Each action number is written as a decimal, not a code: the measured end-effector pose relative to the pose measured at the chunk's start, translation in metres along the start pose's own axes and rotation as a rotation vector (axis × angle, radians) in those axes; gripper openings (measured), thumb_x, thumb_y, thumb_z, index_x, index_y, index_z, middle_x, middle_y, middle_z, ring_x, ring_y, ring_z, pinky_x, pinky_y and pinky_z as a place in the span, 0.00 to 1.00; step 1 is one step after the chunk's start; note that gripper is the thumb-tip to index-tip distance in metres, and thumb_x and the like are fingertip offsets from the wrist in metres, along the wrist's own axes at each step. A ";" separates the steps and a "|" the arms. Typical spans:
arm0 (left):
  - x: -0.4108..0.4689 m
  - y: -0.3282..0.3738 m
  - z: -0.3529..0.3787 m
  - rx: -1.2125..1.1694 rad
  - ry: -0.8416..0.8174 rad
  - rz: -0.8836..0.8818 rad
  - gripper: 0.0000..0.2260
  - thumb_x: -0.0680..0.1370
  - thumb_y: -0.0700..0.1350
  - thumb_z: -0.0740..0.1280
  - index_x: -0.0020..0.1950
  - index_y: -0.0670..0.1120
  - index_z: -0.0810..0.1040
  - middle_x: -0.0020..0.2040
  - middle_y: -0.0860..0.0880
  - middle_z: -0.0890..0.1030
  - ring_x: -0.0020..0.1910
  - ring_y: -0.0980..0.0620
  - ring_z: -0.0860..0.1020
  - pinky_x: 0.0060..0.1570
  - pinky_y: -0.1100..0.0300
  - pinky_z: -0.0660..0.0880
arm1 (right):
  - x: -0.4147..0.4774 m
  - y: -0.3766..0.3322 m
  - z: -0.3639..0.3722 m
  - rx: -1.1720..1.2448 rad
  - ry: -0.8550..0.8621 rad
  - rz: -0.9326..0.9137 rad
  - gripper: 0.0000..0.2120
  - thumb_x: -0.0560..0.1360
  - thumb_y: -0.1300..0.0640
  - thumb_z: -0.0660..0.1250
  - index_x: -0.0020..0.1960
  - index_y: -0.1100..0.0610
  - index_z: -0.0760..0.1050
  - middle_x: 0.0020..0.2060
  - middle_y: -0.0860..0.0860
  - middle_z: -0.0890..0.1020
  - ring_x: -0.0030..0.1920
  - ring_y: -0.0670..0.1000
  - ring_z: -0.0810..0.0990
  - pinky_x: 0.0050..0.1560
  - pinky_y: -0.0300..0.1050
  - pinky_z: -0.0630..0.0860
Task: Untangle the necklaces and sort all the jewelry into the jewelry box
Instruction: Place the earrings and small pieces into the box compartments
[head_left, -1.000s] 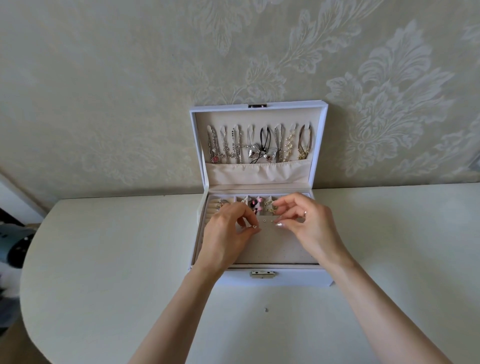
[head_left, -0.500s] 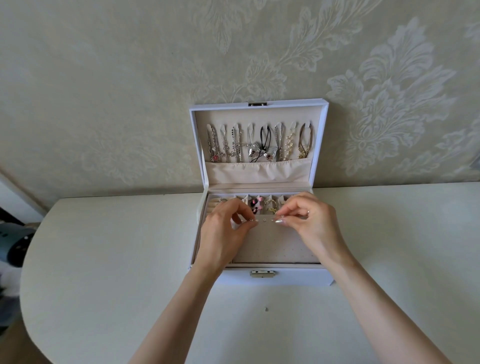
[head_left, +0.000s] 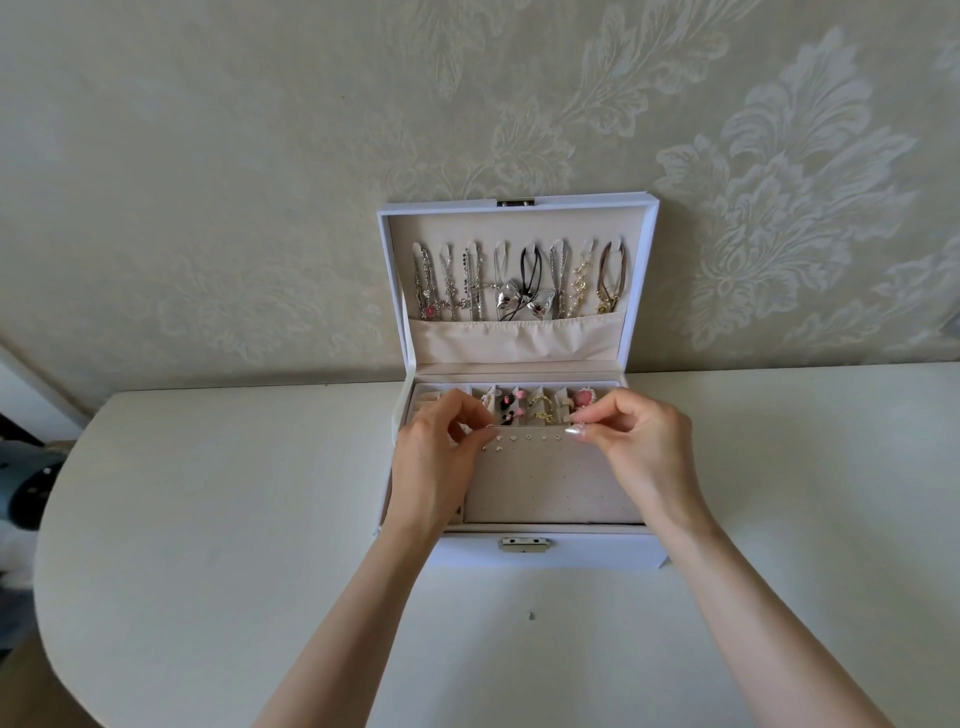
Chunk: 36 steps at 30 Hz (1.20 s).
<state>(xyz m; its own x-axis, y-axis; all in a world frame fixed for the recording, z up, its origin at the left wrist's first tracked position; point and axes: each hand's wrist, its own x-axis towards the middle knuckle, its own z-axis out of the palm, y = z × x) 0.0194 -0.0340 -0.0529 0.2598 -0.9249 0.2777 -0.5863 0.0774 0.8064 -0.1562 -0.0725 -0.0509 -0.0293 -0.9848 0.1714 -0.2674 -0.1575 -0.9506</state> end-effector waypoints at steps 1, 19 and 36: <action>0.000 0.000 0.000 0.011 -0.009 0.004 0.13 0.71 0.39 0.72 0.36 0.55 0.73 0.36 0.58 0.77 0.35 0.59 0.72 0.35 0.73 0.65 | 0.000 0.000 0.000 -0.016 -0.007 -0.001 0.11 0.66 0.74 0.71 0.35 0.60 0.80 0.32 0.47 0.82 0.30 0.37 0.78 0.35 0.22 0.69; 0.011 0.028 0.038 0.234 -0.183 0.236 0.04 0.69 0.43 0.73 0.41 0.48 0.79 0.38 0.56 0.77 0.43 0.54 0.71 0.42 0.59 0.65 | -0.002 0.005 -0.002 -0.090 0.030 -0.077 0.20 0.64 0.75 0.69 0.36 0.48 0.75 0.33 0.52 0.81 0.34 0.48 0.77 0.39 0.35 0.75; 0.016 0.019 0.045 0.323 -0.127 0.279 0.05 0.66 0.42 0.75 0.37 0.46 0.80 0.42 0.51 0.77 0.43 0.51 0.70 0.43 0.59 0.62 | -0.001 0.008 -0.001 -0.066 0.026 -0.053 0.18 0.64 0.72 0.73 0.33 0.50 0.74 0.29 0.46 0.79 0.30 0.43 0.73 0.35 0.29 0.71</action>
<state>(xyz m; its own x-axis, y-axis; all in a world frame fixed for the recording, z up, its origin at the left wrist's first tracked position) -0.0221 -0.0640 -0.0572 -0.0264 -0.9251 0.3788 -0.8357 0.2284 0.4995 -0.1595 -0.0724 -0.0588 -0.0386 -0.9727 0.2287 -0.3322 -0.2033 -0.9210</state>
